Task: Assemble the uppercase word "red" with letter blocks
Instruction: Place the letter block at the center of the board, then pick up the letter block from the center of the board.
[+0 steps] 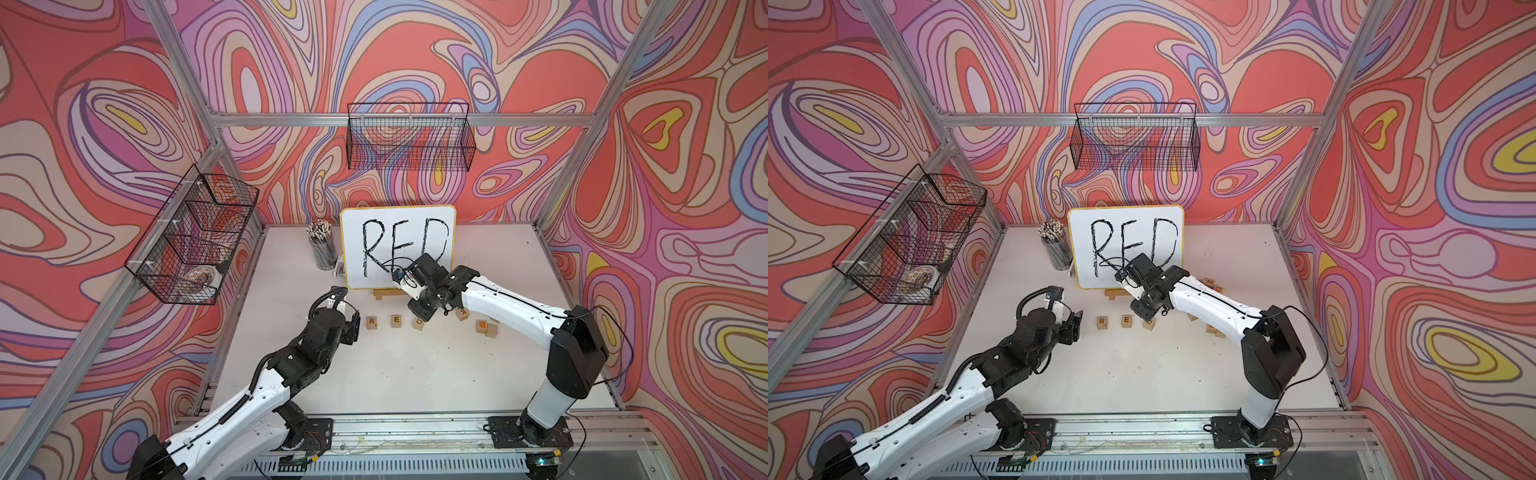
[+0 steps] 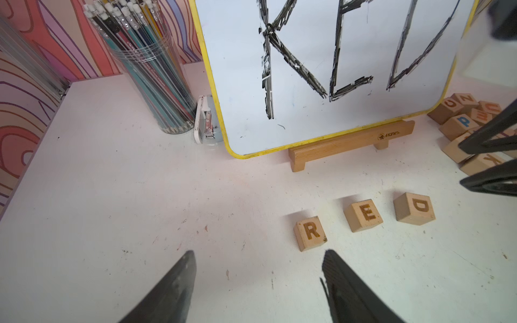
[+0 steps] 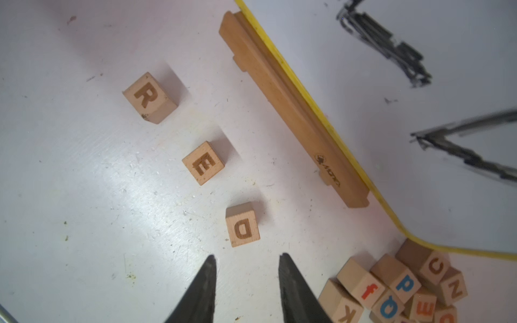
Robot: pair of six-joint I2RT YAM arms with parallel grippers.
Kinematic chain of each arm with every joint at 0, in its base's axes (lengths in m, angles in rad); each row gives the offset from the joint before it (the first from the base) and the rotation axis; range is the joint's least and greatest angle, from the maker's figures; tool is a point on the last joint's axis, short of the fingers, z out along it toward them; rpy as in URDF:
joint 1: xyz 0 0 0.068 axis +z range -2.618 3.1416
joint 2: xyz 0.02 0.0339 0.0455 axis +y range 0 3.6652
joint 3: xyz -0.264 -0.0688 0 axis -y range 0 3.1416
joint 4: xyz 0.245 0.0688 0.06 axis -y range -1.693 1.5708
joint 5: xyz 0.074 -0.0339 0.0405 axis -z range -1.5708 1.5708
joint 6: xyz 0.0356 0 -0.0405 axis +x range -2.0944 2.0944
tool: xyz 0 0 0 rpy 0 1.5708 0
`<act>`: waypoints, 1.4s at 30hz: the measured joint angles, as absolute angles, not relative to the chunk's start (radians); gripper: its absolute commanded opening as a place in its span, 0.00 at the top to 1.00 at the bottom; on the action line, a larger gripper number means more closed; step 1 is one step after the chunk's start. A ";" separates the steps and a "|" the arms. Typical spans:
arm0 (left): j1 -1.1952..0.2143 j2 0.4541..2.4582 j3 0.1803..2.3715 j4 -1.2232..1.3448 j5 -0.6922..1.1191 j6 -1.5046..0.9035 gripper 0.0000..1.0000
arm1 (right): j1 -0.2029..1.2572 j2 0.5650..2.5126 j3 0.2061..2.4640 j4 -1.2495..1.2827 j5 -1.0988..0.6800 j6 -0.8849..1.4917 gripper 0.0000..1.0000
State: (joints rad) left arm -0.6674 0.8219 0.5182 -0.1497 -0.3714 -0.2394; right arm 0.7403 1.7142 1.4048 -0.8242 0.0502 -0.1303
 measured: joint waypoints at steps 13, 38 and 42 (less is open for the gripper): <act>-0.667 0.845 0.518 -0.138 -0.366 -0.239 0.26 | 0.743 1.611 1.224 -0.799 0.090 0.658 0.51; -0.667 0.814 0.518 -0.138 -0.368 -0.239 0.25 | 0.745 1.839 1.280 -0.733 0.052 0.956 0.49; -0.667 0.801 0.518 -0.138 -0.371 -0.239 0.25 | 0.737 1.846 1.280 -0.730 0.052 0.956 0.49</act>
State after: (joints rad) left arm -0.6674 0.8013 0.5179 -0.1379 -0.3706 -0.2394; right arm 0.7368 1.8462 1.2804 -0.7303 0.0525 0.9562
